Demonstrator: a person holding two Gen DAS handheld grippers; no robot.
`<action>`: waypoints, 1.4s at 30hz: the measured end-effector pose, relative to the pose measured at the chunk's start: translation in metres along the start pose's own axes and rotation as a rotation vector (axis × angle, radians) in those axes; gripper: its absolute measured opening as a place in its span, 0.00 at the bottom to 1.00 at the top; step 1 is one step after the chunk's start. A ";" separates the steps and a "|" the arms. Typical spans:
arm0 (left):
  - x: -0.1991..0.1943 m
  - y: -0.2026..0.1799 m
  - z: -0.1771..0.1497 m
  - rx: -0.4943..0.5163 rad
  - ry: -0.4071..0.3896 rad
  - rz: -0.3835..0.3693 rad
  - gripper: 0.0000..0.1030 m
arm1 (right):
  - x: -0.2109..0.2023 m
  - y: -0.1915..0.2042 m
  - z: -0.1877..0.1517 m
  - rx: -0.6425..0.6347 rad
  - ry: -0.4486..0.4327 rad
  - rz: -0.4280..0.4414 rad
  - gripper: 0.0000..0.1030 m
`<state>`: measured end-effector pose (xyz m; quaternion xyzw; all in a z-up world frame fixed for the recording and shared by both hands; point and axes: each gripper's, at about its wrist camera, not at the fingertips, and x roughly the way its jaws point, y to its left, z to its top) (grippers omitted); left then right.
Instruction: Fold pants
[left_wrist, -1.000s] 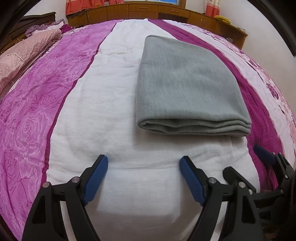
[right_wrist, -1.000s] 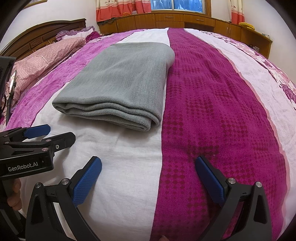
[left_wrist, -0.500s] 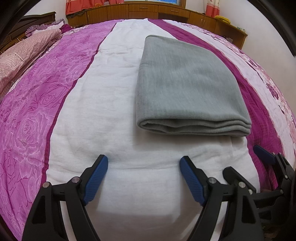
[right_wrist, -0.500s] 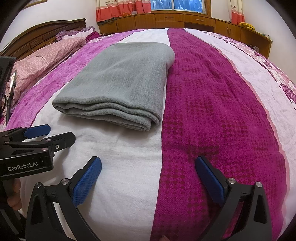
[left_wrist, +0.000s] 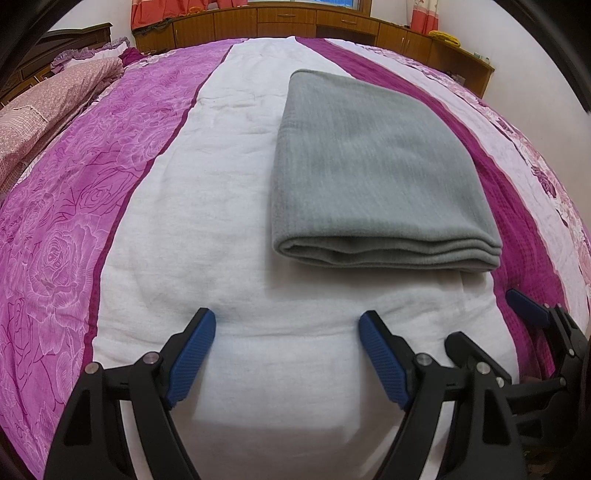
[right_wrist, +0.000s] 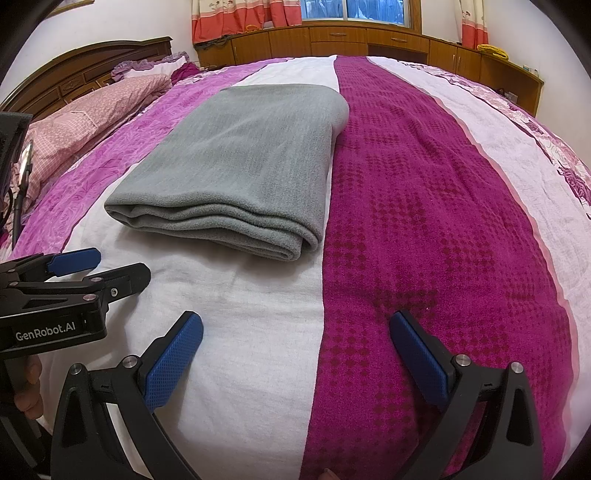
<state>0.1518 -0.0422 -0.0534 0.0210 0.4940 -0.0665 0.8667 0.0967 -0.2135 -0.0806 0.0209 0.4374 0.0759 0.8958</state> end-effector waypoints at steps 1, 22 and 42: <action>0.000 0.000 0.000 0.000 0.000 0.000 0.81 | 0.000 0.000 0.000 0.000 0.000 0.000 0.96; 0.000 0.000 -0.001 -0.001 0.002 0.000 0.81 | 0.000 0.000 0.000 0.001 -0.001 0.001 0.96; 0.000 0.001 -0.002 0.011 0.011 0.008 0.81 | 0.000 0.000 0.000 0.000 -0.001 0.001 0.96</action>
